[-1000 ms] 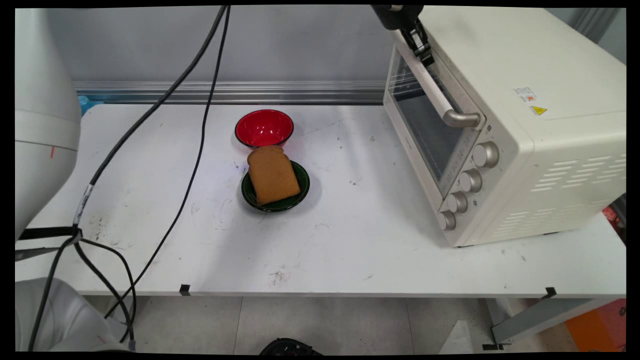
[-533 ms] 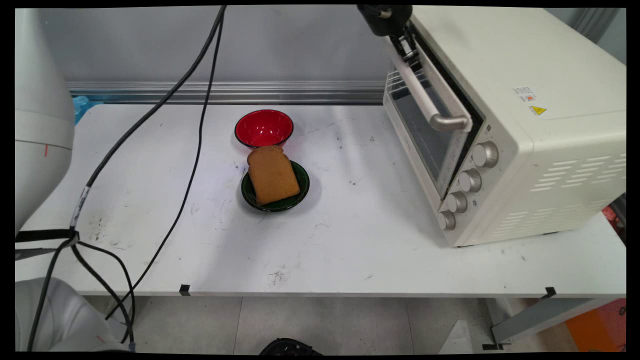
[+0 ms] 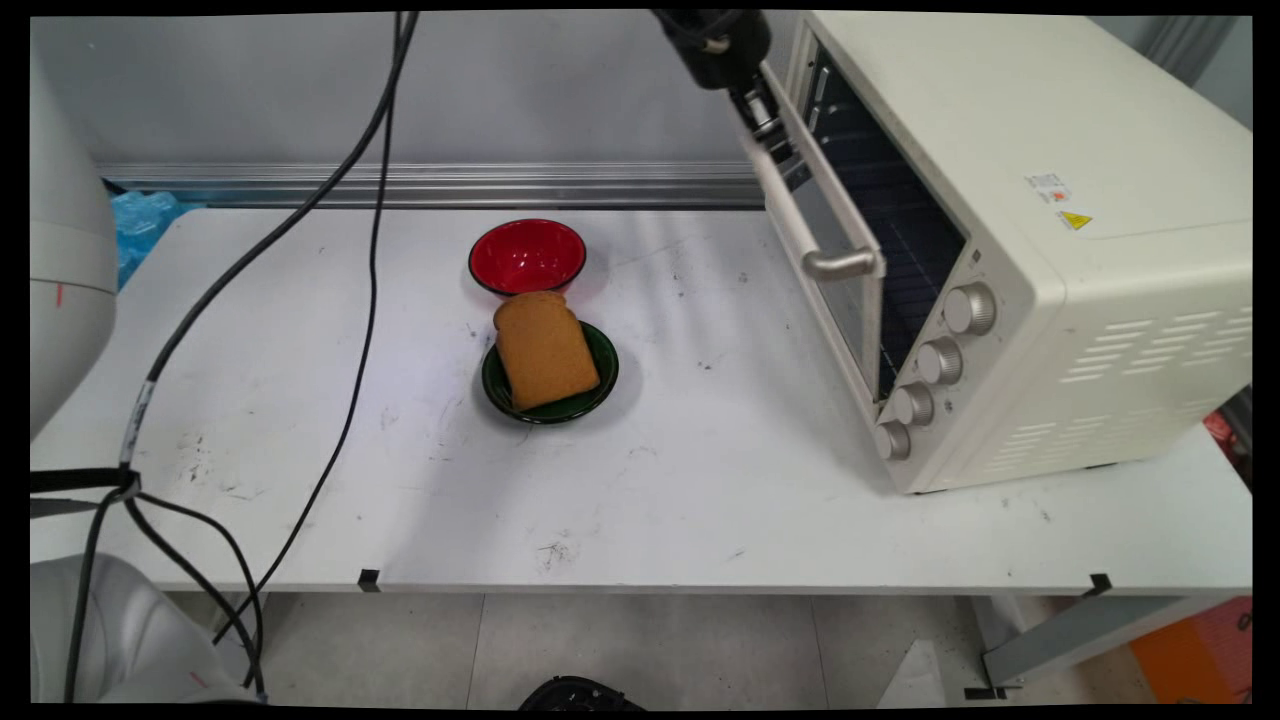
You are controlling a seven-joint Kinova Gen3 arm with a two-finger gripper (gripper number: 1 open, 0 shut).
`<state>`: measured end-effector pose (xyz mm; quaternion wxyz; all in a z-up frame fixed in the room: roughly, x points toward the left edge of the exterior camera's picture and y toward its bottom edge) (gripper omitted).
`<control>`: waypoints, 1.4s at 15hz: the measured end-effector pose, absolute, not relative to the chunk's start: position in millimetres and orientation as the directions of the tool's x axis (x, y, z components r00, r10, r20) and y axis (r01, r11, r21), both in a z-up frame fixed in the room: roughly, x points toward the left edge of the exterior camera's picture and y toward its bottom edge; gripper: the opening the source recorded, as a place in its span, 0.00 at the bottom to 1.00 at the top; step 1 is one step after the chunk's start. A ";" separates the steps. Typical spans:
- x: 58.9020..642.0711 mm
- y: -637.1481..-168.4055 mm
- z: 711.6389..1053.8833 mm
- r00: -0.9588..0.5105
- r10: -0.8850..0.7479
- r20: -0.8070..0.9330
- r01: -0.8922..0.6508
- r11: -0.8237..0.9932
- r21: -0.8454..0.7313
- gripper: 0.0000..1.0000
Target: Open the oven
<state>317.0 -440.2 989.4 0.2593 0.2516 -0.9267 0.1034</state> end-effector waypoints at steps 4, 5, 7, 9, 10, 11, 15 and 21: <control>339.3 -424.2 978.7 -0.740 -0.436 0.511 -0.526 0.850 -0.036 0.00; 344.4 -420.0 975.4 -0.739 -0.442 0.508 -0.528 0.849 -0.030 0.00; 351.4 -413.8 970.2 -0.738 -0.449 0.504 -0.531 0.847 -0.023 0.00; 357.2 -408.0 964.9 -0.737 -0.452 0.503 -0.532 0.847 -0.019 0.00; 361.1 -404.4 961.3 -0.736 -0.451 0.504 -0.532 0.846 -0.019 0.00; 364.1 -401.7 958.2 -0.736 -0.449 0.506 -0.531 0.847 -0.022 0.00; 377.9 -389.8 942.7 -0.737 -0.433 0.519 -0.525 0.850 -0.036 0.00; 398.0 -369.3 918.5 -0.746 -0.406 0.528 -0.509 0.859 -0.059 0.00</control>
